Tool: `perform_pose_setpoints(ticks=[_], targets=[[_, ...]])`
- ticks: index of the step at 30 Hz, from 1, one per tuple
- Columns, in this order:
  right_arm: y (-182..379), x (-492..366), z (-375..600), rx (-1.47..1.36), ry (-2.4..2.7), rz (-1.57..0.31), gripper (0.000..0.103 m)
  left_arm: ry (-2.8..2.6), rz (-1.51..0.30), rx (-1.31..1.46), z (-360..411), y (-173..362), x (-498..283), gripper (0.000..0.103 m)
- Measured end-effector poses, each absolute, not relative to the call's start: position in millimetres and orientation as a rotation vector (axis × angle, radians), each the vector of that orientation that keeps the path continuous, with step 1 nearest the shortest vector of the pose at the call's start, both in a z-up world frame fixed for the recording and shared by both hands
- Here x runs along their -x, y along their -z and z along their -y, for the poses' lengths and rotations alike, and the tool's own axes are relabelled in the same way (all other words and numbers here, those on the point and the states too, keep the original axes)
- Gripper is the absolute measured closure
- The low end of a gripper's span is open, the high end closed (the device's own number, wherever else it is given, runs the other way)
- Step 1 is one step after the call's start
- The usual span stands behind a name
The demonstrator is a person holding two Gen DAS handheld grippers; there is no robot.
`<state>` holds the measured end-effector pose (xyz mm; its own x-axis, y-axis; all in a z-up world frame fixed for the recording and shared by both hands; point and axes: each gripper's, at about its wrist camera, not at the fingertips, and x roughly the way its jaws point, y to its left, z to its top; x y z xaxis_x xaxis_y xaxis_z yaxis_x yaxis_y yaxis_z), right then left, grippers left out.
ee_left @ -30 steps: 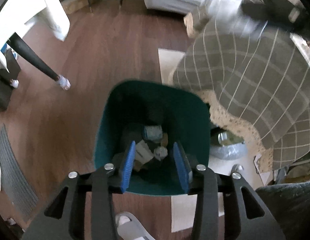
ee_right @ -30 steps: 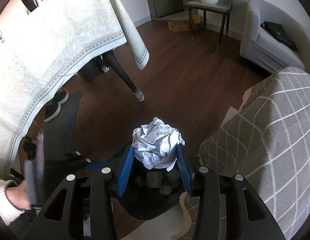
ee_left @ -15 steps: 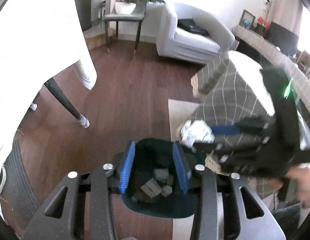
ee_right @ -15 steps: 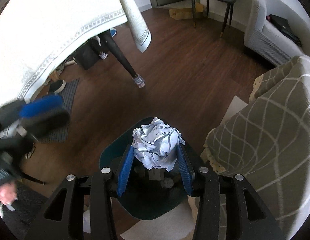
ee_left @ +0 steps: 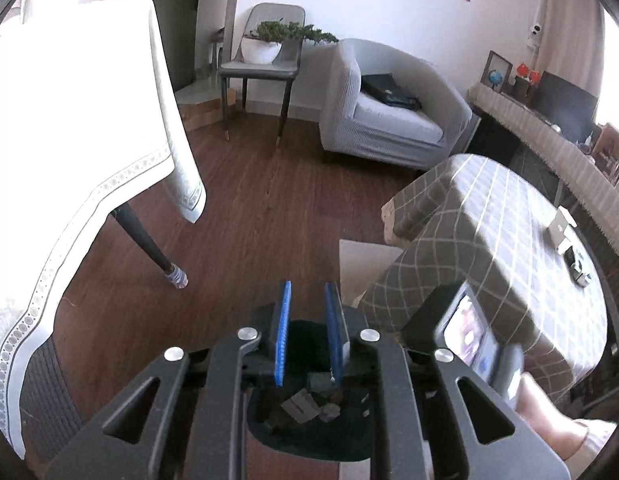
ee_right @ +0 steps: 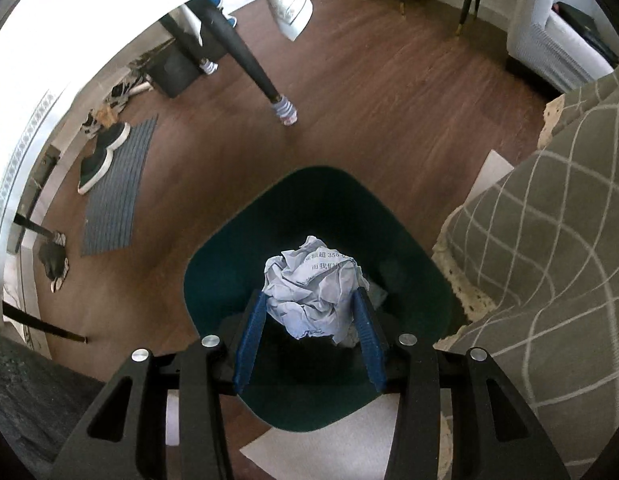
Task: Collect trash
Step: 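Open the right tool to drop the foil wrapper into the bin, then move both tools back over the table trash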
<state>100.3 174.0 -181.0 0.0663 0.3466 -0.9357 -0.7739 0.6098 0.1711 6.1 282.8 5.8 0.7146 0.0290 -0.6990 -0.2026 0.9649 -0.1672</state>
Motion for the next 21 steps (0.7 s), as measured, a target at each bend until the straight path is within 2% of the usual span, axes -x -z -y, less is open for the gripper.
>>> perform_pose_setpoints(ticks=[3, 7, 18, 21], targets=[[185, -97, -170, 0.435, -0.888, -1.245, 0.055, -0.119, -0.738, 0.240, -278, -18, -6, 0.085], [189, -95, -165, 0.439, -0.897, -1.270, 0.046, -0.107, -0.711, 0.245, -271, -28, -7, 0.085], [160, -78, -160, 0.415, -0.985, -1.216, 0.046, -0.093, -0.664, 0.270, -261, -46, -12, 0.085], [140, -75, -158, 0.397, -1.008, -1.169, 0.052, -0.089, -0.651, 0.273, -259, -53, -12, 0.085]])
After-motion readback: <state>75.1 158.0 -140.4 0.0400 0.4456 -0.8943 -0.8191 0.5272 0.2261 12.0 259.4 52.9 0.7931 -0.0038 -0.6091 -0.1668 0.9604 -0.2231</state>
